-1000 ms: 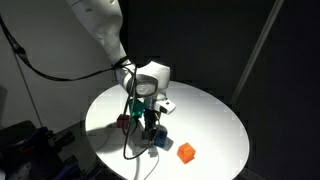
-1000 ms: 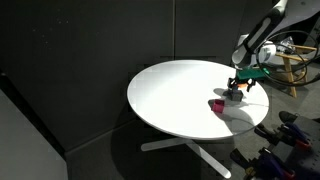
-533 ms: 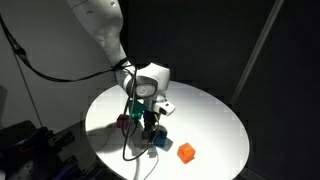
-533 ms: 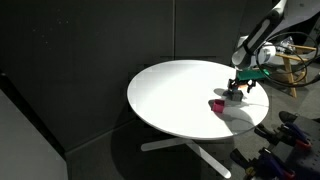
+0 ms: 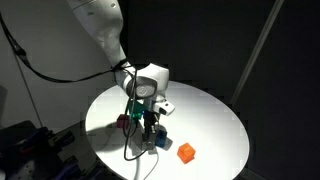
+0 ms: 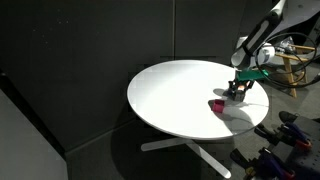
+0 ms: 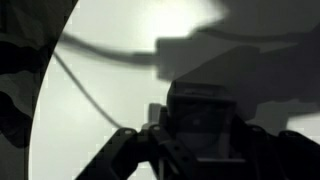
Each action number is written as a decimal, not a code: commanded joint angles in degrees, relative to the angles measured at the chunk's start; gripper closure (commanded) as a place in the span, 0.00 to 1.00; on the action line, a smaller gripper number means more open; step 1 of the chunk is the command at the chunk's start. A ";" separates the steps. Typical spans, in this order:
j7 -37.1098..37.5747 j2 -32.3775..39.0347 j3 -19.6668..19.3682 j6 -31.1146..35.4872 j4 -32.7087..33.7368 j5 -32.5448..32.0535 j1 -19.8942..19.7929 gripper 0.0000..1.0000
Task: Pick up the gray block and put it on the pink block
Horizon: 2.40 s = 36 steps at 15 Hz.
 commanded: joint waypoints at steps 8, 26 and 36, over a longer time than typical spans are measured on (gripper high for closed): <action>-5.07 -6.48 -0.85 -1.78 -2.91 -3.51 0.49 0.73; -15.22 -18.96 5.45 -5.26 -6.37 -10.45 4.24 0.73; -22.06 -22.67 8.96 -6.12 -11.45 -15.34 6.38 0.73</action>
